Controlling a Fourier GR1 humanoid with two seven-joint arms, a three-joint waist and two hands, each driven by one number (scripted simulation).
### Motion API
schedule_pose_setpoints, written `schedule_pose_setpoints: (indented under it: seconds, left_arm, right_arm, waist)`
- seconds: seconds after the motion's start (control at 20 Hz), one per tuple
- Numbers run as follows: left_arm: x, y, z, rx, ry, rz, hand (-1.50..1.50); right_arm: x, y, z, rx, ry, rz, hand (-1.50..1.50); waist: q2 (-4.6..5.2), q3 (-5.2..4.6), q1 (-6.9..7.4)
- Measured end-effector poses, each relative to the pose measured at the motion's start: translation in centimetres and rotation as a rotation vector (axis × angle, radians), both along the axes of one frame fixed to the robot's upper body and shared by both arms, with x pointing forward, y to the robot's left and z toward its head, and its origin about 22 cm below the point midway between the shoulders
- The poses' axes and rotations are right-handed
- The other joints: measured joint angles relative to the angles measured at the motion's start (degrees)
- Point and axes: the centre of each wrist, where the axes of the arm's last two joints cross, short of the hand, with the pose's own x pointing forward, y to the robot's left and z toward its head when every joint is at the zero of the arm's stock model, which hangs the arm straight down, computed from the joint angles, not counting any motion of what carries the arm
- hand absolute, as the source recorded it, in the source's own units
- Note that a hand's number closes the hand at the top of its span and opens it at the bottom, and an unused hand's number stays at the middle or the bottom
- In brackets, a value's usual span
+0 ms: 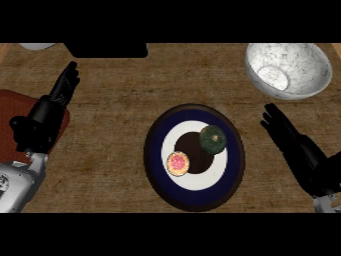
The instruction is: Pick the squash from the plate and place it in the bowl
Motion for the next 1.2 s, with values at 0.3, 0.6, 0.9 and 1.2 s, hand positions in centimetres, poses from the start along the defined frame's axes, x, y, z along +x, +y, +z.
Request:
schedule_pose_setpoints:
  seconds: [0.3, 0.6, 0.9, 1.2]
  left_arm:
    - [-1.4, -1.9, -1.6, -0.063, 0.053, -0.111, 0.00]
    - [-2.7, -3.9, -3.4, -0.135, 0.128, -0.232, 0.00]
    - [-3.3, -4.6, -4.4, -0.161, 0.154, -0.276, 0.00]
    - [-3.4, -5.1, -5.0, -0.161, 0.161, -0.284, 0.00]
  right_arm:
    - [0.6, 1.4, 1.3, -0.065, -0.207, -0.310, 1.50]
    - [0.9, 3.1, -2.3, -0.292, -0.250, -0.591, -1.50]
    - [2.2, 6.1, -3.9, -0.533, -0.263, -0.575, -1.50]
    - [4.9, 6.2, -1.8, -0.833, -0.080, -0.439, -1.50]
  waist:
    - [-1.16, -0.27, -0.84]
    - [-0.93, -0.48, -0.17]
    - [-1.09, -0.40, 0.40]
    - [-1.32, -0.60, 0.62]
